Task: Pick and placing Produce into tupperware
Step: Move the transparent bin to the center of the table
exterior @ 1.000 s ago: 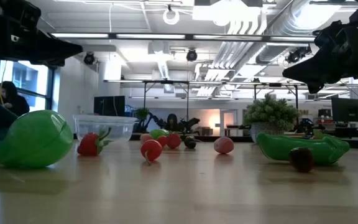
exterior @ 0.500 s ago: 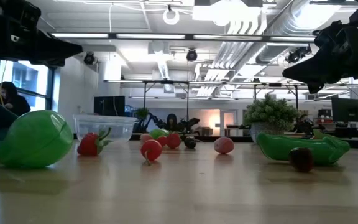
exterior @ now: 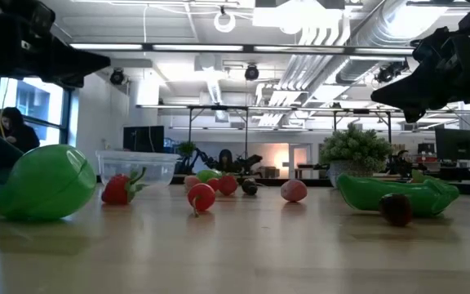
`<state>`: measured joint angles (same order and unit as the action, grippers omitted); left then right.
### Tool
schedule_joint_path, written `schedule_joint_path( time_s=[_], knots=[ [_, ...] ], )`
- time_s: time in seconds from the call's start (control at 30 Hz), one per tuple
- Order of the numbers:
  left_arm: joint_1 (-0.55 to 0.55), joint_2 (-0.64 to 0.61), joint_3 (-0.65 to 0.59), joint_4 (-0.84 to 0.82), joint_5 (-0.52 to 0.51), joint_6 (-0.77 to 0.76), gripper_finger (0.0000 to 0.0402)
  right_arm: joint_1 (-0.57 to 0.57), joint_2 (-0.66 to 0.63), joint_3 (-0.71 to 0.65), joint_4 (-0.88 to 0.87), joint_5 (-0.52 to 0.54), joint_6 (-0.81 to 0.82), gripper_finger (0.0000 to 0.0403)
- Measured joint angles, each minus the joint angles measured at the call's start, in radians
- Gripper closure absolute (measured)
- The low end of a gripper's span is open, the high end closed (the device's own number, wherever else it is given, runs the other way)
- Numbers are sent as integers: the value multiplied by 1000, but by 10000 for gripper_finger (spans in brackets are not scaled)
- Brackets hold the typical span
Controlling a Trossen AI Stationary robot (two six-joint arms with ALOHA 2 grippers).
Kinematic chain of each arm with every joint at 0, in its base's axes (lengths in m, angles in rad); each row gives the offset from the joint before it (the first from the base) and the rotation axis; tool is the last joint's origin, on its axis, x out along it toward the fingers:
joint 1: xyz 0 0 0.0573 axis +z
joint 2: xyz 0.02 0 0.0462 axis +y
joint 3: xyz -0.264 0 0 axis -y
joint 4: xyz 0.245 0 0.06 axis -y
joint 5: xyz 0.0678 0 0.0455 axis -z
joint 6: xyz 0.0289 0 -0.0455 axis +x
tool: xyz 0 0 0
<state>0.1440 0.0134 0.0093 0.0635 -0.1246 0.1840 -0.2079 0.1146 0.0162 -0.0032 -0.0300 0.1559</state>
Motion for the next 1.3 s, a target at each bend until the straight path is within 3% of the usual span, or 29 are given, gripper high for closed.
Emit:
schedule_joint_path(
  time_s=[0.1,0.23,0.37,0.47,0.57,0.73,0.97,1.17,1.3],
  knots=[
    [0,1,0,76,0,-70,399,0,0,0,0,0,0,370],
    [0,1,0,303,-26,-159,399,0,0,0,0,0,0,370],
    [0,0,0,595,-96,-67,399,0,0,0,0,0,0,370],
    [0,0,47,639,-105,53,399,0,0,0,3,0,0,370],
    [0,16,164,454,-120,109,399,0,0,0,19,-1,20,370],
    [0,118,427,-46,-246,122,399,0,0,0,157,16,318,370],
    [0,353,753,-496,-427,80,399,-1,0,0,383,220,612,370],
    [7,586,917,-688,-508,11,399,-1,0,34,479,269,538,370],
    [124,730,1003,-822,-461,-54,399,-2,6,127,375,270,450,370]
  ],
)
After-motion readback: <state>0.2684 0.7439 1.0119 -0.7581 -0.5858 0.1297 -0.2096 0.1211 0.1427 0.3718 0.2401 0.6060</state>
